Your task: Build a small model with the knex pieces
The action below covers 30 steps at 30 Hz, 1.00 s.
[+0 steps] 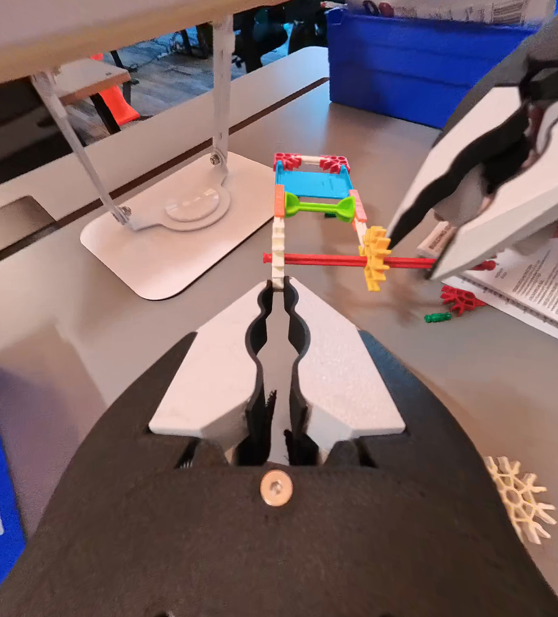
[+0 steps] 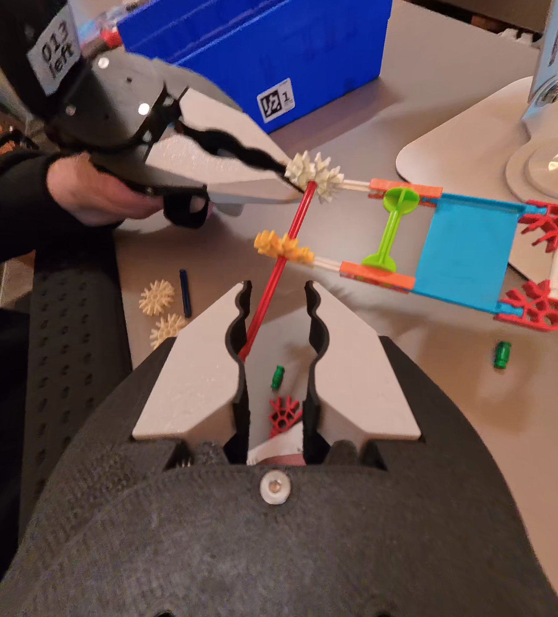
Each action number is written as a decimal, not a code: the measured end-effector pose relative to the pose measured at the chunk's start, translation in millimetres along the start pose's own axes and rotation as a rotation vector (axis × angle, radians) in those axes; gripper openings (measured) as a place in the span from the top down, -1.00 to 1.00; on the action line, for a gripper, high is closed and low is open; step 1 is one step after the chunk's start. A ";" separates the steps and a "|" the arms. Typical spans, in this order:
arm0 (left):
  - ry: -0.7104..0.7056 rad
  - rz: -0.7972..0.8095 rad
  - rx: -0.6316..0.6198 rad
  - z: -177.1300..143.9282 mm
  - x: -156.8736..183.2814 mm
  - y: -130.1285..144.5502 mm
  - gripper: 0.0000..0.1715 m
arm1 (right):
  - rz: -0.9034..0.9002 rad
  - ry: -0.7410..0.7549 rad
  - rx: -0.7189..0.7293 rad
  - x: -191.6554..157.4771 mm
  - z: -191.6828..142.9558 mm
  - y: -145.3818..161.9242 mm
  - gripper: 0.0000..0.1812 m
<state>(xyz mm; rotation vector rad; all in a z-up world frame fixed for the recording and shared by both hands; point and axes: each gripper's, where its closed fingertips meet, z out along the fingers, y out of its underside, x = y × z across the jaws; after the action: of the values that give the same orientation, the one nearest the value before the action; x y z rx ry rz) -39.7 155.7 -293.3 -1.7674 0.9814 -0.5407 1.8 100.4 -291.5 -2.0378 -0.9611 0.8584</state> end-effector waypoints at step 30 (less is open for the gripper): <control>-0.074 0.211 0.061 -4.6 -0.3 -18.9 0.95 | -0.054 -0.075 -0.108 6.5 9.1 -8.8 0.94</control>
<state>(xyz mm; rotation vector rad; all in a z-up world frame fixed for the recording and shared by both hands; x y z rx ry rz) -36.2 156.7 -274.2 -1.5955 1.0731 -0.3654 -5.3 112.7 -290.8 -2.0728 -1.1205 0.8771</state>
